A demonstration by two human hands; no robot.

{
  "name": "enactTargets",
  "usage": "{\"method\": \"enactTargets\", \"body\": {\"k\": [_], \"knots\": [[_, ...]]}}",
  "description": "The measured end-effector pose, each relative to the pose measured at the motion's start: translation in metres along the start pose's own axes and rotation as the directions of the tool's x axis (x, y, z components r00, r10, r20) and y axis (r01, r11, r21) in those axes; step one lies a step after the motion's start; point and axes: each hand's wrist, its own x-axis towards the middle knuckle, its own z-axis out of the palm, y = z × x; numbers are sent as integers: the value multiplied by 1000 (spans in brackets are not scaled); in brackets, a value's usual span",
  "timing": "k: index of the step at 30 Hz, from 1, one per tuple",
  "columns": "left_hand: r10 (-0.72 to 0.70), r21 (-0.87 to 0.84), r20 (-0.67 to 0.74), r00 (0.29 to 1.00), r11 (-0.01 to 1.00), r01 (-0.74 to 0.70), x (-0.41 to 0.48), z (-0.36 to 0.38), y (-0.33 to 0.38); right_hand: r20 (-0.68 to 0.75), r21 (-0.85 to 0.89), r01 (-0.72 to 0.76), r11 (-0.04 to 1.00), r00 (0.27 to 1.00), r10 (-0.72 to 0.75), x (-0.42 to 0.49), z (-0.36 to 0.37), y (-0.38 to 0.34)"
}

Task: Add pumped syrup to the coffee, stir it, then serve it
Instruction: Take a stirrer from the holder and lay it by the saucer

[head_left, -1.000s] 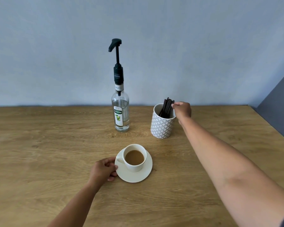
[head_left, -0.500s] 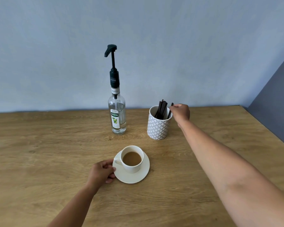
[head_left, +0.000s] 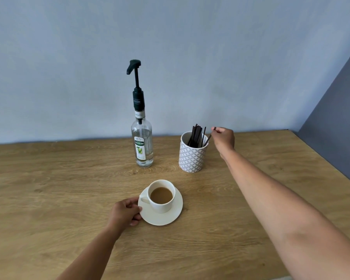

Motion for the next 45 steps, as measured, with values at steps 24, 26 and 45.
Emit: {"method": "enactTargets", "body": {"k": [24,26,45], "knots": [[18,28,-10,1000,999,-18,-10,1,3,422,-160,-89,983,894,149,-112,24,28],[20,22,-14,1000,1000,-20,-11,1,2,427,-171,-185,968,871,242,-121,36,47],[24,42,-33,999,999,-23,-8,1,-2,391,-203,-290,935,851,349,-131,84,82]]}}
